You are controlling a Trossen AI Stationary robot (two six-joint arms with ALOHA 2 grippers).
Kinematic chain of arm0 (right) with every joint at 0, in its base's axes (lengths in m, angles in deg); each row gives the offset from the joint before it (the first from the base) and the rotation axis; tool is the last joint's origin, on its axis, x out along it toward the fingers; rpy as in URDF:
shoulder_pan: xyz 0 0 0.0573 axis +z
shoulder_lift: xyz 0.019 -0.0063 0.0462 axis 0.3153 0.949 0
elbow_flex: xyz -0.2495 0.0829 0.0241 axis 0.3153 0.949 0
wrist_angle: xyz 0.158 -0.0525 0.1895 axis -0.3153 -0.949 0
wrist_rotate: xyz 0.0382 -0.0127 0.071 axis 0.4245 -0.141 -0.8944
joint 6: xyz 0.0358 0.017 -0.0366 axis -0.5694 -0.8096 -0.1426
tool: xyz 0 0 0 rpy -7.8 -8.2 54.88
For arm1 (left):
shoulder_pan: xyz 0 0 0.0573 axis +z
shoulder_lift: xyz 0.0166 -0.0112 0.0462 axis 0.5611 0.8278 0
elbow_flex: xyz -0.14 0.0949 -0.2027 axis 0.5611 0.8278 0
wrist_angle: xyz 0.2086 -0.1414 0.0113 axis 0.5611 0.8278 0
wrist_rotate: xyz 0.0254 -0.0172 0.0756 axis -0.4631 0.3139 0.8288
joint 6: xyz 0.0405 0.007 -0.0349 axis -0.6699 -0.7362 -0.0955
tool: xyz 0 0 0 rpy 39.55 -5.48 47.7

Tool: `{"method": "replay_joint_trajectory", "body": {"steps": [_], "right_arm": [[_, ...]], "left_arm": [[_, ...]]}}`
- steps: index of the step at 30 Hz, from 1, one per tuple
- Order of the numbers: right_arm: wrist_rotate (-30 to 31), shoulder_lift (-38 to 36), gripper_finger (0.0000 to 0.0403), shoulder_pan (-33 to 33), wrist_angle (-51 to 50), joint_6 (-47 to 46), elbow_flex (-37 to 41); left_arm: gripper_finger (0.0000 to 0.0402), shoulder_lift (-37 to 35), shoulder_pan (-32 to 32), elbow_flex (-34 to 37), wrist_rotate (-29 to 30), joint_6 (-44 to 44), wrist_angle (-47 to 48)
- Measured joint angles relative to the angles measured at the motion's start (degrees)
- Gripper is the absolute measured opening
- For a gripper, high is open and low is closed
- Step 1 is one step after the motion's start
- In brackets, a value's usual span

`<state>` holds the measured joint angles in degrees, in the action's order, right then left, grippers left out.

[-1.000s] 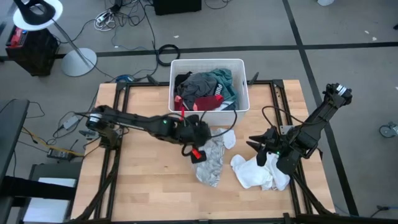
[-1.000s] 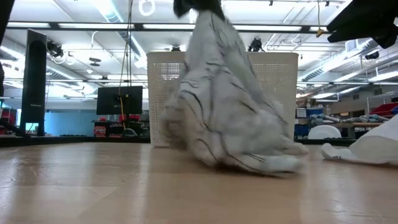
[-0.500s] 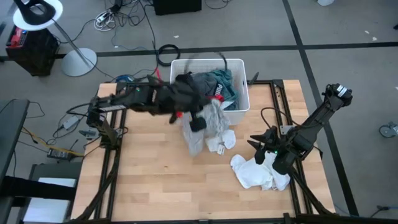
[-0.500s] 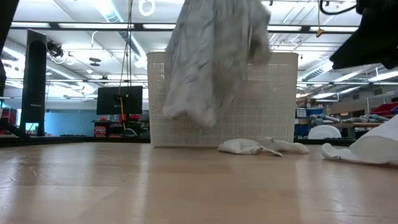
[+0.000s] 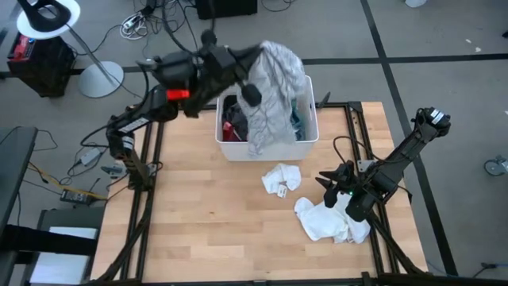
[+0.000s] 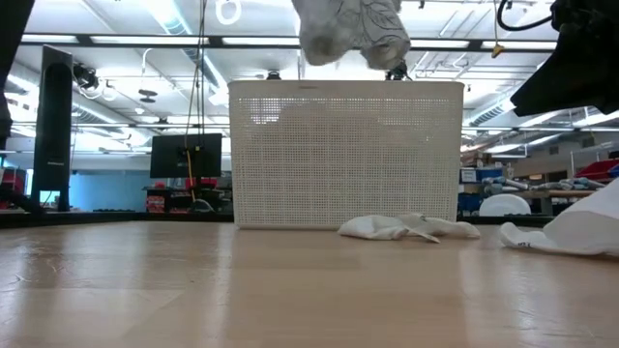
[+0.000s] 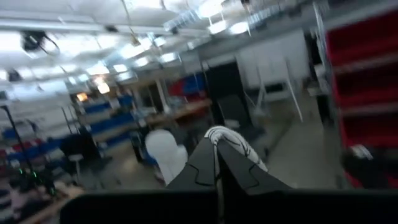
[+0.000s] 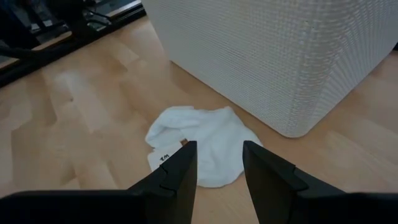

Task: Sort clothes
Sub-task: Put the floral shirt into the white laundry bin

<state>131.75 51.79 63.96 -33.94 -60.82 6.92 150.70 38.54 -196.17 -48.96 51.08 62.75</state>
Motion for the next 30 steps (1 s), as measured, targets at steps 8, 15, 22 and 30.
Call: {"method": "replay_joint_trajectory", "body": {"steps": [8,15,22,30], "right_arm": [[0.0,-0.04,0.013,0.0,-0.4,0.61,0.0],[0.0,-0.04,0.013,0.0,-1.15,0.59,0.0],[0.0,-0.07,0.0129,0.0,-1.52,0.59,0.0],[-0.02,-0.04,0.0128,0.0,-1.44,0.59,0.0]], "left_arm": [[0.0,3.1,6.03,0.05,-7.61,-1.65,-9.34],[0.0,5.06,7.63,0.1,-8.37,-1.49,-2.69],[0.0,5.43,8.04,0.07,-8.39,-1.35,12.53],[0.0,7.84,10.67,0.15,-13.01,8.03,37.07]]}}
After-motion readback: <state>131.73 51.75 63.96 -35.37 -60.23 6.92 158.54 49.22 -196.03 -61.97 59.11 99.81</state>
